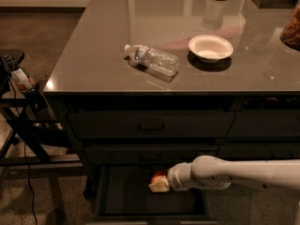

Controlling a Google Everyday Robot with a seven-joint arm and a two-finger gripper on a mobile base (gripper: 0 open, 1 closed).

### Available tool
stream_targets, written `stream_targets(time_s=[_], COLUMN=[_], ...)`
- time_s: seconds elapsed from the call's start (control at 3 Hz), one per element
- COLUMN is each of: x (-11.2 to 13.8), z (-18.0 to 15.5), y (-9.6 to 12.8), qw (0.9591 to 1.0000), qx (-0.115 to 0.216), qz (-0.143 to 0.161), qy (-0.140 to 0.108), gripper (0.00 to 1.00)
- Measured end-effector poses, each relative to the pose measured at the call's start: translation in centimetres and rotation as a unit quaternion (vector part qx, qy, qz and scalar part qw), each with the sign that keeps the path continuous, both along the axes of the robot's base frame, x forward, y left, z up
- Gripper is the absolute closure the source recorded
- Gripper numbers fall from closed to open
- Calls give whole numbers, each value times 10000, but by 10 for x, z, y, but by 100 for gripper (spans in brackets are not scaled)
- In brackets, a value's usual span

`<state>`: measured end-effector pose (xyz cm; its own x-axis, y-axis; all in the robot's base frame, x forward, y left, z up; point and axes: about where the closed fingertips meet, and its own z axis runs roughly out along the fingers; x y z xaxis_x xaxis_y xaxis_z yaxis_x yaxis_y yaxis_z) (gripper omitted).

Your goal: Place orange into bottom drawer

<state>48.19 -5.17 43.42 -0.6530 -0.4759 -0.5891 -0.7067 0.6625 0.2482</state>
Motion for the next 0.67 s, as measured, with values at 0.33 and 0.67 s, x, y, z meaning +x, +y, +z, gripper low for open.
stream_targets(time_s=[0.33,0.67], x=[0,6], z=[-1,-39], y=[0,-6], qw=[10000,9994], qx=[2,63], qz=[-1,-270], qy=[5,206], gripper=[100,100])
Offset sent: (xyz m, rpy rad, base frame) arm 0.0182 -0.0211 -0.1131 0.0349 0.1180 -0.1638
